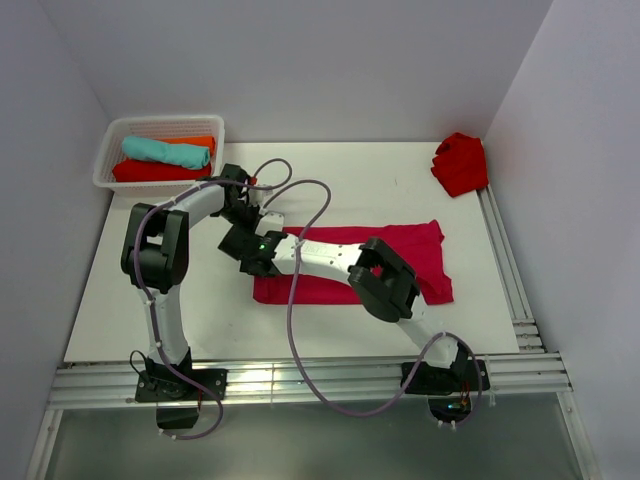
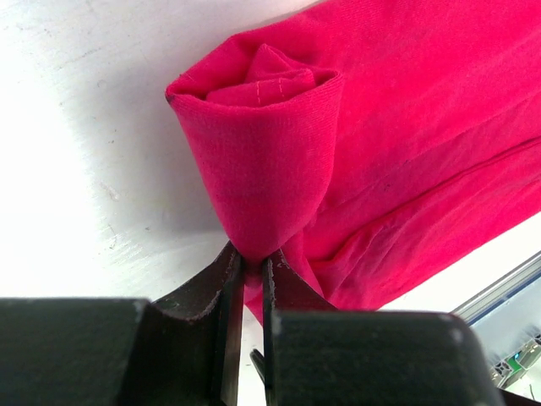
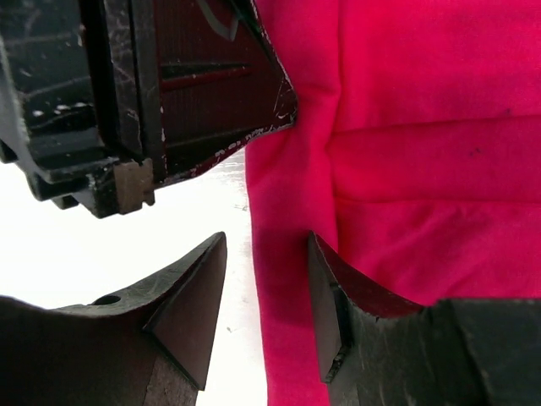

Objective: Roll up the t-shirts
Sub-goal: Roll the tshirt

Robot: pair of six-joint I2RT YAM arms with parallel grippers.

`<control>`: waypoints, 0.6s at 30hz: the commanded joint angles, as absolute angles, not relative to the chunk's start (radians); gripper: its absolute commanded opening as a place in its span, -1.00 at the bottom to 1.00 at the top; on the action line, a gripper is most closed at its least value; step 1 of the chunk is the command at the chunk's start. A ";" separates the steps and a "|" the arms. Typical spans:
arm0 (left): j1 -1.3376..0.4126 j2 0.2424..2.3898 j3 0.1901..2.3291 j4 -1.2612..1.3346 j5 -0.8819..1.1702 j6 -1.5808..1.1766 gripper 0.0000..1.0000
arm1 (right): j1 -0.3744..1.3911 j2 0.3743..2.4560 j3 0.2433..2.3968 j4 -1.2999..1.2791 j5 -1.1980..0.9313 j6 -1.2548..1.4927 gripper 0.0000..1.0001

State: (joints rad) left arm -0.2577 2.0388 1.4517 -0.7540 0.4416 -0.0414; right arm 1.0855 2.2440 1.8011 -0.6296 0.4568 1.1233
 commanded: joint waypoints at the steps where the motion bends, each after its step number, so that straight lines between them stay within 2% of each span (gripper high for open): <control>1: -0.258 2.003 1.479 -0.761 0.390 -0.025 -0.95 | 1.103 2.292 1.877 -0.724 0.503 1.114 0.01; 11: -0.261 2.006 1.479 -0.759 0.390 -0.025 -0.94 | 1.134 2.372 1.985 -0.888 0.540 1.137 0.01; 18: -0.261 2.008 1.480 -0.758 0.390 -0.028 -0.91 | 1.143 2.393 1.980 -0.928 0.528 1.141 -0.01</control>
State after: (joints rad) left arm -0.2596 2.0388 1.4532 -0.7574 0.4377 -0.0418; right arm 1.1244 2.3585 1.9598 -0.8440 0.5350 1.1252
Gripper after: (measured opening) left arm 0.146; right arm 0.500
